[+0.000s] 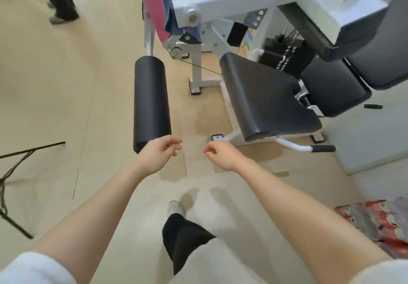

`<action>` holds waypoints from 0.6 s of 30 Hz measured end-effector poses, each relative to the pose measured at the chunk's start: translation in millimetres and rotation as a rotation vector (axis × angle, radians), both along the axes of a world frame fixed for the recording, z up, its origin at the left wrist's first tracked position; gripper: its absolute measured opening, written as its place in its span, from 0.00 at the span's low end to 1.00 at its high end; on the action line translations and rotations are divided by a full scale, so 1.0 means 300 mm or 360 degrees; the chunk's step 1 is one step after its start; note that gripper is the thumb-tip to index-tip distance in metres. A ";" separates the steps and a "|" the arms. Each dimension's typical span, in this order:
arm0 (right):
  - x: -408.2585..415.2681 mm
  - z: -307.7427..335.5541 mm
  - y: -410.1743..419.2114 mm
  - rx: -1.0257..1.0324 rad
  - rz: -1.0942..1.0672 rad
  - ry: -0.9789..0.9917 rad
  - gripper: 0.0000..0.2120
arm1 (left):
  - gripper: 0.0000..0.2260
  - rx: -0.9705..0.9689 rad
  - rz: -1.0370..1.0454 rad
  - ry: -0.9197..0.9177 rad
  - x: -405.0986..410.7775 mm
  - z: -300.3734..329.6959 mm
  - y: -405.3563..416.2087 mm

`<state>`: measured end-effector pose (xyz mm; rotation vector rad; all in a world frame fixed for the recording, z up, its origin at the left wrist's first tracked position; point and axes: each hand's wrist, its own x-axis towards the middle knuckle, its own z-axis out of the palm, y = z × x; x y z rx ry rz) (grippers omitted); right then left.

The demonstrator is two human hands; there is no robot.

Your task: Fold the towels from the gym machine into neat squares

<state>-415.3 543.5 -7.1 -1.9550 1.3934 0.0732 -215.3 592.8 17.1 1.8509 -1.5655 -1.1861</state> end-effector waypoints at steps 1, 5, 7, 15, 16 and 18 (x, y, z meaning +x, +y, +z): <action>0.051 0.006 -0.054 0.0010 -0.0005 0.0001 0.13 | 0.09 0.0017 -0.0015 0.0006 0.053 0.010 -0.059; 0.240 0.056 -0.238 0.0041 -0.0062 -0.0022 0.13 | 0.10 0.0010 -0.0094 -0.0093 0.235 0.057 -0.278; 0.323 0.081 -0.314 0.0043 -0.0097 -0.0040 0.14 | 0.09 -0.0005 -0.0114 -0.0067 0.309 0.064 -0.379; 0.583 0.091 -0.539 0.0030 -0.0364 -0.0113 0.13 | 0.11 0.0034 -0.0409 -0.0055 0.551 0.031 -0.694; 0.619 0.088 -0.566 0.0028 -0.0429 -0.0127 0.13 | 0.10 0.0047 -0.0468 -0.0066 0.594 0.024 -0.740; 0.697 0.081 -0.623 0.0027 -0.0569 -0.0162 0.13 | 0.10 0.0041 -0.0556 -0.0080 0.688 0.016 -0.836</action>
